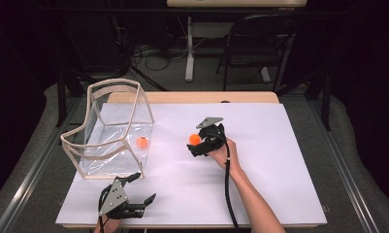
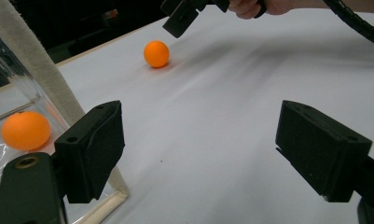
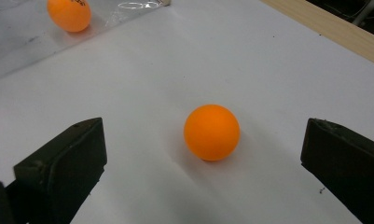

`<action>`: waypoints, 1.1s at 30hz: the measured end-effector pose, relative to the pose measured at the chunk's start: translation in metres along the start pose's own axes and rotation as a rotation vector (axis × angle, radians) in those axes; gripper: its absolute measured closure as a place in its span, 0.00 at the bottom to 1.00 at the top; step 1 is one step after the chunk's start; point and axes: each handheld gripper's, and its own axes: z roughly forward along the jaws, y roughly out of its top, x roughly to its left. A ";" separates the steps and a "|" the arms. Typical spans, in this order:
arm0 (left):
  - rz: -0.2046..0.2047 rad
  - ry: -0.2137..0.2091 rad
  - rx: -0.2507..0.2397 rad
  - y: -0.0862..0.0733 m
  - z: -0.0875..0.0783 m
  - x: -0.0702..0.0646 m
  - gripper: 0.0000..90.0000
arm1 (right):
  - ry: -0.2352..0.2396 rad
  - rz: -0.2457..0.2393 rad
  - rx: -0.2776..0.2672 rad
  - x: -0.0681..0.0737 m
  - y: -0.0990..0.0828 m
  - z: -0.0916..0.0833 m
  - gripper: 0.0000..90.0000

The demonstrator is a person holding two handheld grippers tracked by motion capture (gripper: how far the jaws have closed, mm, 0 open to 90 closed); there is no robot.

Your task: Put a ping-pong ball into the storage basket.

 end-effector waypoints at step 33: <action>0.000 -0.007 0.001 0.000 0.001 0.000 0.17 | 0.017 0.013 0.035 -0.001 -0.003 0.029 0.01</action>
